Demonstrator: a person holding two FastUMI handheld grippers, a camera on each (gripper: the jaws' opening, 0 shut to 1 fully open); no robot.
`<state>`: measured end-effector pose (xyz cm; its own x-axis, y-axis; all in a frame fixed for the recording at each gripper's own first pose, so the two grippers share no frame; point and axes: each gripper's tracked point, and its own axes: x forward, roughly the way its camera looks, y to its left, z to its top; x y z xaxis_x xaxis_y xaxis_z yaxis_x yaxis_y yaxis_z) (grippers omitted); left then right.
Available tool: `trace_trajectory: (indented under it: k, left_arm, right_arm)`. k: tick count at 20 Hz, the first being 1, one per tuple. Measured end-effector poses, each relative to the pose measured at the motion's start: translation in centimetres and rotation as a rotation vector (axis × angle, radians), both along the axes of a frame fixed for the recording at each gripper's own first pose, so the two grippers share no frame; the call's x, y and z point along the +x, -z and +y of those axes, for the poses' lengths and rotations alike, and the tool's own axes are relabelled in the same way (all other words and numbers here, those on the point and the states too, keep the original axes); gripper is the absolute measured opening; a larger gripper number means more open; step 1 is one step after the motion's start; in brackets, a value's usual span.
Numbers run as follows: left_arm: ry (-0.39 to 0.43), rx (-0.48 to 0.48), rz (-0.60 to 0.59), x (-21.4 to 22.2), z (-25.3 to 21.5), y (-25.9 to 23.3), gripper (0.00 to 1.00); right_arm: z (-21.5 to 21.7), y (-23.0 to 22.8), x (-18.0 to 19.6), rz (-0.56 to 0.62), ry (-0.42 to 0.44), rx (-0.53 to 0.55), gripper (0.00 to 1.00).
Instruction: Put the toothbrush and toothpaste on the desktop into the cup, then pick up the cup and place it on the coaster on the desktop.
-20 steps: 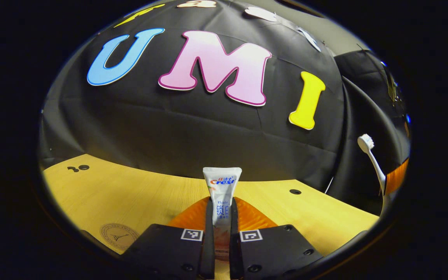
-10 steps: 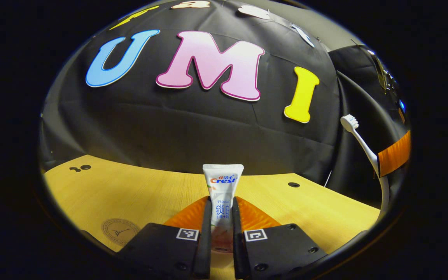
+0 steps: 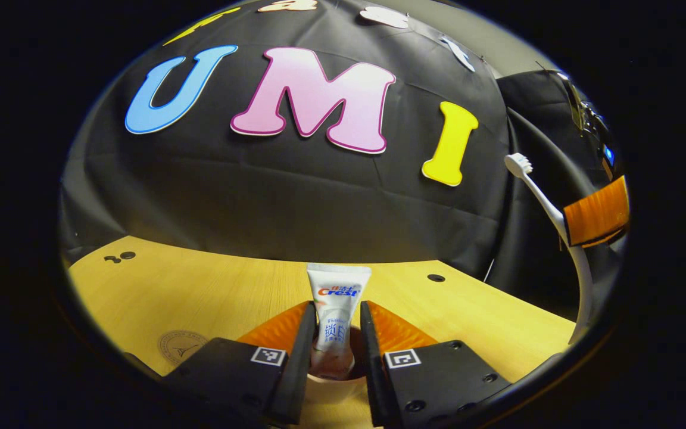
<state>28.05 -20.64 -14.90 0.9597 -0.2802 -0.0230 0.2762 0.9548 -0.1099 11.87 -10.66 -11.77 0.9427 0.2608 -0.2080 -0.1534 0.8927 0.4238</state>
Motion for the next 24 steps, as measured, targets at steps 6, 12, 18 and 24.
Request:
trace_trajectory:
  k: [6,12,18,24]
  left_arm:
    - [0.008,0.015,-0.003,-2.8,0.5,-1.3,0.70]
    - [-0.056,-0.030,0.017,-6.8,4.4,-1.9,0.74]
    - [-0.201,-0.061,0.072,-10.1,10.5,-0.6,0.74]
    - [-0.295,-0.067,0.086,-11.7,15.0,0.7,0.74]
  right_arm:
    - [0.6,-3.3,1.5,-0.091,-0.026,0.002,0.06]
    - [2.6,-5.6,5.1,-0.213,-0.092,-0.026,0.06]
    - [5.2,-5.3,10.0,-0.287,-0.129,-0.034,0.06]
    - [9.0,-4.1,12.0,-0.357,-0.216,-0.084,0.06]
